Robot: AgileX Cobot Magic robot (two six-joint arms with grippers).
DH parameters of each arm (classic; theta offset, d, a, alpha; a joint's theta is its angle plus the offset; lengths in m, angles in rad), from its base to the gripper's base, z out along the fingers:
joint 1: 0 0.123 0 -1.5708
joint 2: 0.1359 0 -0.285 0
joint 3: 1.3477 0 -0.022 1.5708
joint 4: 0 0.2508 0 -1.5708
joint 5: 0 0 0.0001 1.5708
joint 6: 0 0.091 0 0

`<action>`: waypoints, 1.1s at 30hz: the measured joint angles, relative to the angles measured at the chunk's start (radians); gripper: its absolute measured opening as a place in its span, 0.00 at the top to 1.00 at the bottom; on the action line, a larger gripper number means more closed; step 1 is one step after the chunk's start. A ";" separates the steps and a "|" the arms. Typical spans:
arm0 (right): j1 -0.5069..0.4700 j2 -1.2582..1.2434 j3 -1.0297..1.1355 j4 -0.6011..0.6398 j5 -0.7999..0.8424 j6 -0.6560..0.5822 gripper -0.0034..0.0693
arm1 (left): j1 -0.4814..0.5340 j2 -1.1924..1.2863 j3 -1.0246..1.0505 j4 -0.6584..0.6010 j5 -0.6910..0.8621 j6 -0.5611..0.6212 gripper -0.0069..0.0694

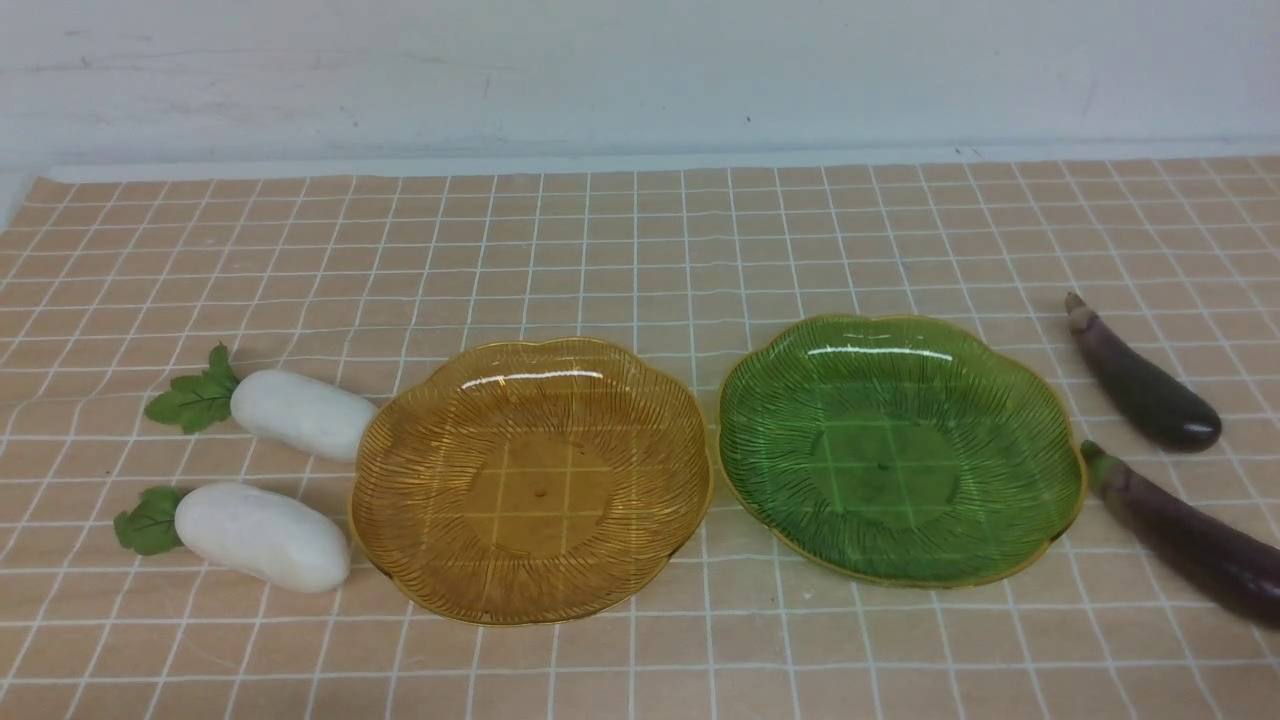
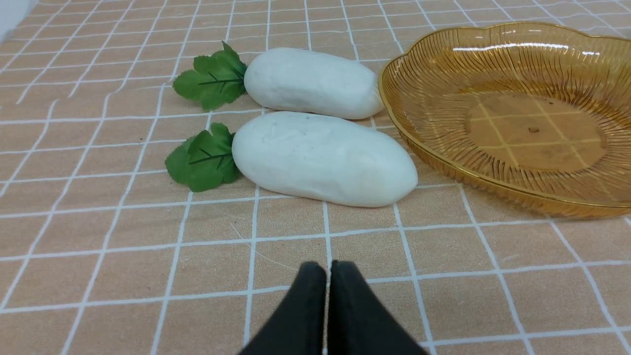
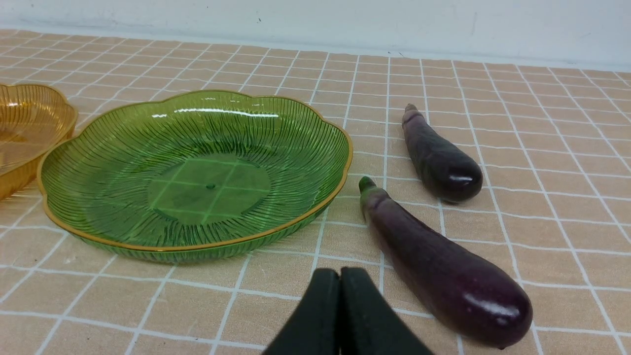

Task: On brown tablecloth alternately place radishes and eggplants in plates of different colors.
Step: 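Put the eggplants into the green plate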

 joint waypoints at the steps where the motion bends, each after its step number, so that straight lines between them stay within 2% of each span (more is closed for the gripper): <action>1: 0.000 0.000 0.000 0.000 0.000 0.000 0.98 | 0.000 0.000 0.000 0.000 0.000 0.000 0.91; 10: 0.000 0.000 0.000 0.008 0.000 0.008 0.98 | 0.000 0.000 0.000 -0.029 -0.006 -0.015 0.91; 13: 0.000 0.000 0.000 0.123 -0.028 0.091 0.98 | 0.000 0.000 0.000 -0.239 -0.006 -0.133 0.91; 17: 0.000 0.000 0.000 0.392 -0.109 0.251 0.98 | 0.000 0.000 0.000 -0.593 -0.006 -0.320 0.91; 19: 0.000 0.000 0.000 0.509 -0.130 0.292 0.98 | 0.000 0.000 0.000 -0.706 -0.012 -0.350 0.91; 22: 0.000 0.000 0.000 0.543 -0.168 0.290 0.98 | 0.000 0.000 0.001 -0.799 -0.050 -0.353 0.91; 25: 0.000 0.000 -0.045 0.518 -0.156 0.235 0.98 | 0.000 0.000 -0.055 -0.804 0.015 -0.291 0.91; 28: 0.000 0.063 -0.211 0.413 -0.117 0.167 0.97 | 0.000 0.049 -0.157 -0.736 0.124 -0.245 0.91; 33: 0.000 0.384 -0.478 0.147 0.226 0.150 0.97 | 0.000 0.325 -0.326 -0.508 0.348 -0.231 0.91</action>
